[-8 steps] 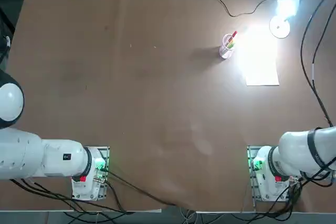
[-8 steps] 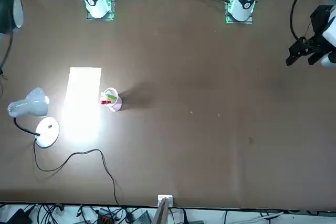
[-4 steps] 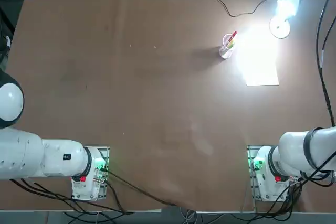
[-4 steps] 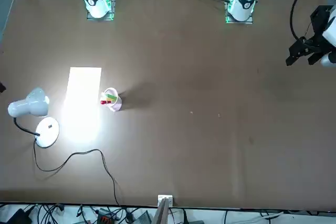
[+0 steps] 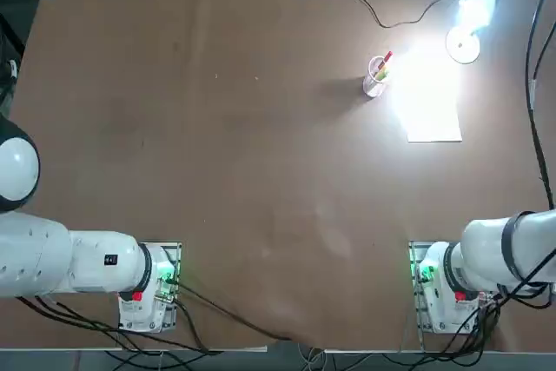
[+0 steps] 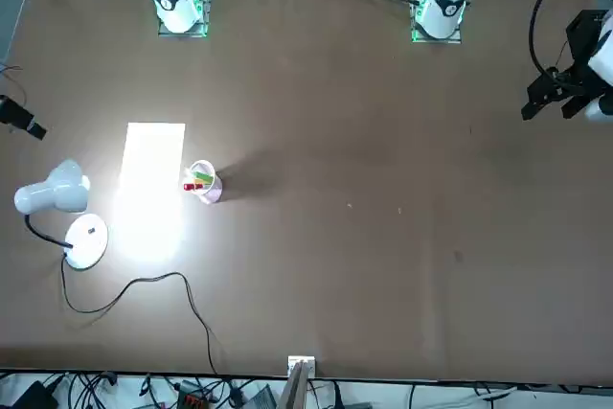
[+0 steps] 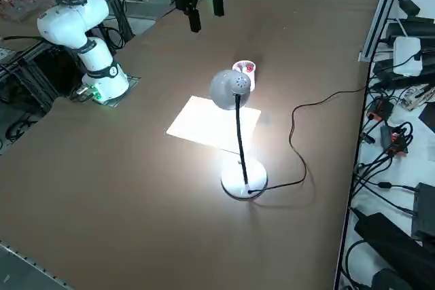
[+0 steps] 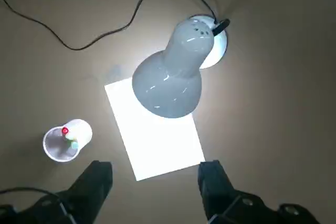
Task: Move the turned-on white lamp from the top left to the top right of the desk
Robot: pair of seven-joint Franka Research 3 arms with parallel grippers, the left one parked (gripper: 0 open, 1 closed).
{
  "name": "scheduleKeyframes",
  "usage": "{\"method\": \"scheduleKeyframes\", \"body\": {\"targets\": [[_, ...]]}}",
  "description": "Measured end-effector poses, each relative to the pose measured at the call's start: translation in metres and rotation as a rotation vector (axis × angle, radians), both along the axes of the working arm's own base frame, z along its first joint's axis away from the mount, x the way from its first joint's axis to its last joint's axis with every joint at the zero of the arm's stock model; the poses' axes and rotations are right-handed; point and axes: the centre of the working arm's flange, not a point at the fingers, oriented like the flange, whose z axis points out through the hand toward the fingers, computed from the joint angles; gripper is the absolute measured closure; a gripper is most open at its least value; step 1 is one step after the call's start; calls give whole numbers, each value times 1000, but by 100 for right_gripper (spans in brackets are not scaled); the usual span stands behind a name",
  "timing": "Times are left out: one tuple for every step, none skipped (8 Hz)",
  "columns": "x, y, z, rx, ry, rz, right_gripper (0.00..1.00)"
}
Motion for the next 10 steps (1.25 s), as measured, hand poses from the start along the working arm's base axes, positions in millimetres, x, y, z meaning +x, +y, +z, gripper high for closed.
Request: {"method": "scheduleKeyframes", "body": {"targets": [[-2,7,0,2,16,13,0],[-6,10,1,5,40,18,0],[-14,14,3,16,72,24,0],[-20,27,4,37,94,42,0],[-24,47,-1,50,109,73,0],[-29,67,-6,55,111,97,0],[-35,80,-10,57,92,114,0],[-42,85,-12,55,62,121,0],[-47,86,-12,52,35,124,0],[-48,86,-11,50,2,130,0]]}}
